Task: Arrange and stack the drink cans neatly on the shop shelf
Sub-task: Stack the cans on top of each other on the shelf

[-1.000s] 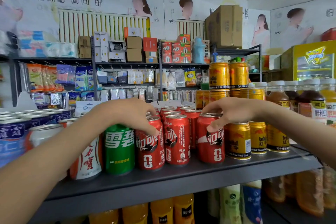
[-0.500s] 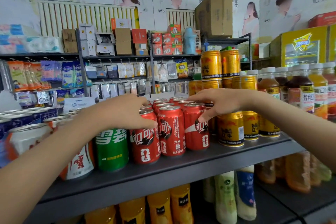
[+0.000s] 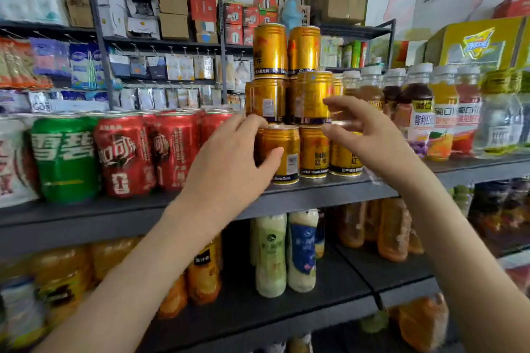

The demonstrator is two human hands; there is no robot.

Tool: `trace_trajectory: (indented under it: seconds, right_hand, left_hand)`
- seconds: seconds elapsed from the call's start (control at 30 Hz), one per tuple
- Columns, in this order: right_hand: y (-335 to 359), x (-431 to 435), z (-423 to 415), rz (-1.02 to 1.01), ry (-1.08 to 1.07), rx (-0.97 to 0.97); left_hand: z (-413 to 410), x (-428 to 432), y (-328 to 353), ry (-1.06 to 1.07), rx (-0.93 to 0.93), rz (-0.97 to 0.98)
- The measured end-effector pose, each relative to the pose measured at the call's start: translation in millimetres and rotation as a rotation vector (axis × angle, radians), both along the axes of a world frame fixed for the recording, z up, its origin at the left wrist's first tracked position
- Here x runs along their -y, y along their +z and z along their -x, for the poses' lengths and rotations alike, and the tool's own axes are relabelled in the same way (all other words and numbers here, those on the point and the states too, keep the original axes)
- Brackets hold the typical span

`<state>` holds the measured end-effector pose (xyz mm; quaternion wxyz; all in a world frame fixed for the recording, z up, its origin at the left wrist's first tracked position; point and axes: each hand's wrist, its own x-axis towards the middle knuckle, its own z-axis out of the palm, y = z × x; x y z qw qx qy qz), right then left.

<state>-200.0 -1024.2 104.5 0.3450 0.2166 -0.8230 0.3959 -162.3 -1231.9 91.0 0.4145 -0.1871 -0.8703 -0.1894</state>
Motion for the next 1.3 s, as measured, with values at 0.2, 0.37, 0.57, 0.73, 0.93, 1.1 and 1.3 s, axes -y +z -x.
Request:
trace_trajectory:
  seconds: [0.2,0.37,0.57,0.73,0.93,1.1,1.3]
  right_hand:
    - [-32.9,-47.2,21.6,0.053,-0.037,-0.005]
    - [-43.4,-57.7,43.8,0.068,-0.128,0.020]
    - [-41.6,-58.9,56.0,0.162,-0.085,0.138]
    - [-36.6,-57.6,66.2,0.156,-0.057,0.217]
    - [-33.9,-58.8,69.3,0.141,0.018,0.261]
    - [-33.1,-63.0,73.0,0.116,0.038,0.284]
    - [-34.6,-66.4,75.7,0.106,0.052,0.290]
  left_hand:
    - [33.9,-54.4,-25.2,0.122,0.142,-0.275]
    - [46.8,-63.5,-21.7,0.217,0.266,-0.319]
    - [52.6,-63.8,-18.9,0.169,0.385,-0.347]
    - [56.4,-57.5,-17.7,0.074,0.401,-0.366]
    - [69.6,-51.9,-20.0,0.082,0.379,-0.341]
    - [75.3,-48.6,-21.2,0.036,0.357,-0.316]
    - [75.4,-44.3,-20.0,0.045,0.308,-0.343]
